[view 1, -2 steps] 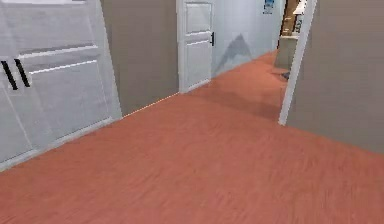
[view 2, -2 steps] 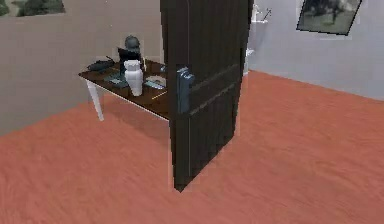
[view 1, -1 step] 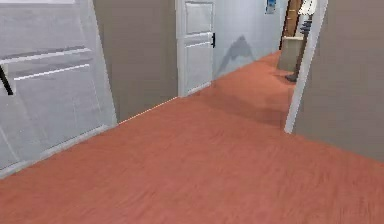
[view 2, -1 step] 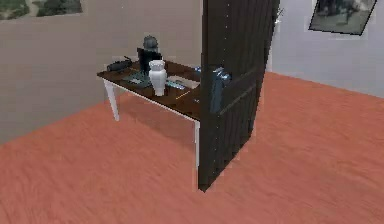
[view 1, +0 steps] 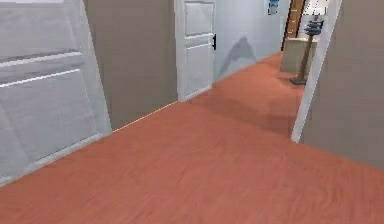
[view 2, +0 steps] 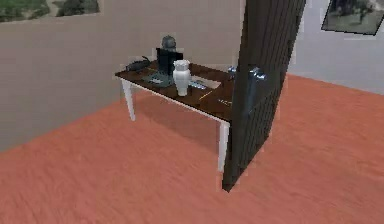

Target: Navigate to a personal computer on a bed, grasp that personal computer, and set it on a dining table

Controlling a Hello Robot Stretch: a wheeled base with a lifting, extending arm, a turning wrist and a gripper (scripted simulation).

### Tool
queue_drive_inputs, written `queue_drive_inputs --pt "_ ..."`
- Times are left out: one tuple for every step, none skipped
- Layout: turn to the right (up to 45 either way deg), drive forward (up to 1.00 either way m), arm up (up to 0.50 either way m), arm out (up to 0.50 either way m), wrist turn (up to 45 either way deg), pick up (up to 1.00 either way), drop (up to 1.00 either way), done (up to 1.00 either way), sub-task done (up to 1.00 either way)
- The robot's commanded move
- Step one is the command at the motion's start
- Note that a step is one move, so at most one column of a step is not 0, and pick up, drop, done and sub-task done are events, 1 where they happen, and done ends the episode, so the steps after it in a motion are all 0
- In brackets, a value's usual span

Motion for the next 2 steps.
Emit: queue_drive_inputs --pt "15.0 0.00 0.00 0.00 0.0 0.00 0.00 0.00 0.00" --pt "0.0 1.00 0.00 0.00 0.0 0.00 0.00 0.00 0.00"
